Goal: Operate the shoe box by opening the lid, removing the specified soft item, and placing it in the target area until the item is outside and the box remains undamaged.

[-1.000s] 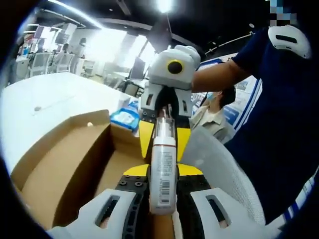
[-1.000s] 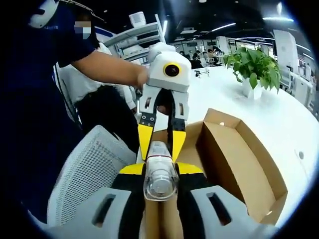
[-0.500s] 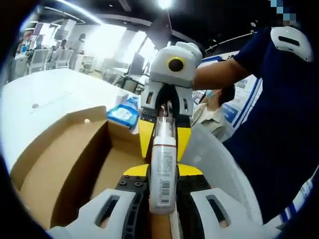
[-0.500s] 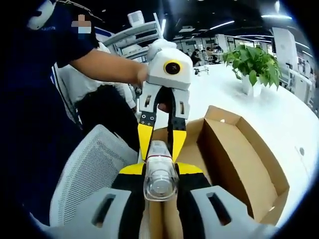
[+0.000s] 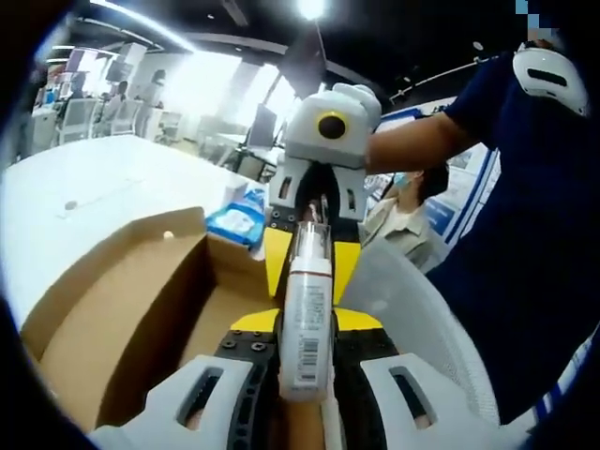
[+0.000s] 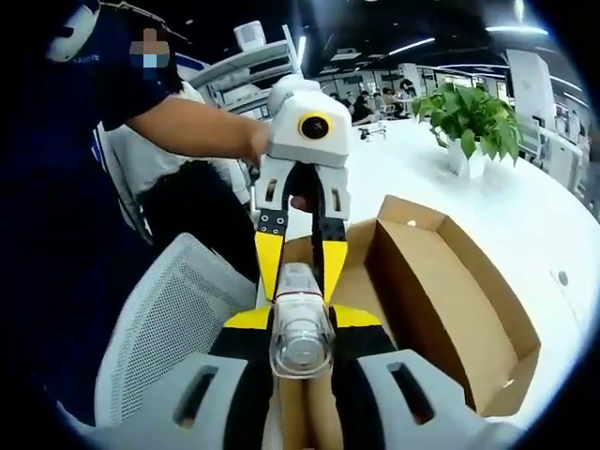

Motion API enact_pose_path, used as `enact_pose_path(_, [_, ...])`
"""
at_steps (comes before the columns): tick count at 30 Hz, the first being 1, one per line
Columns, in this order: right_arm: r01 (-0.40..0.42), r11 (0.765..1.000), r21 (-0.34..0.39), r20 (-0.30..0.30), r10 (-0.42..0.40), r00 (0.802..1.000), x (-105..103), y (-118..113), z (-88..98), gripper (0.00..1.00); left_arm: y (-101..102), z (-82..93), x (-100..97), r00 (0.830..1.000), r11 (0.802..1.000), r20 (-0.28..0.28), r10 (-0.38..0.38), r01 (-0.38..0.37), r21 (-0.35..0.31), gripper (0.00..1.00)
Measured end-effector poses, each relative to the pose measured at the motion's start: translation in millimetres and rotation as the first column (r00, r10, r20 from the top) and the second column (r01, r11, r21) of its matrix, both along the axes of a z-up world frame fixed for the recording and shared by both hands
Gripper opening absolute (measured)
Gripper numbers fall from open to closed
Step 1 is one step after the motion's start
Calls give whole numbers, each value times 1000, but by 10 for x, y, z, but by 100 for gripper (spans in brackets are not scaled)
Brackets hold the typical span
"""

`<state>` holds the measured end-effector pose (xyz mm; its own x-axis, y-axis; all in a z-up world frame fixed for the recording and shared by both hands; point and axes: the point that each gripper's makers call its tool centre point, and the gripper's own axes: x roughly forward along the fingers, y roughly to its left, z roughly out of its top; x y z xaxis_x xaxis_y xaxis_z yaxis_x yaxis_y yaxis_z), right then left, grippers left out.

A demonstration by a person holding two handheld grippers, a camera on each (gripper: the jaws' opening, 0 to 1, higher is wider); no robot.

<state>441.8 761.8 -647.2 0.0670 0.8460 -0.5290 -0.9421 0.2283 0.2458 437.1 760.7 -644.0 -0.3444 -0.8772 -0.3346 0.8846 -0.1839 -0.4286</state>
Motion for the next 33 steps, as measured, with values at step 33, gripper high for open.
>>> enact_pose_path(33, [23, 925, -380, 86, 11, 996, 117, -1317, 206, 20, 167, -189, -154, 801, 899, 442, 403, -437, -27, 44])
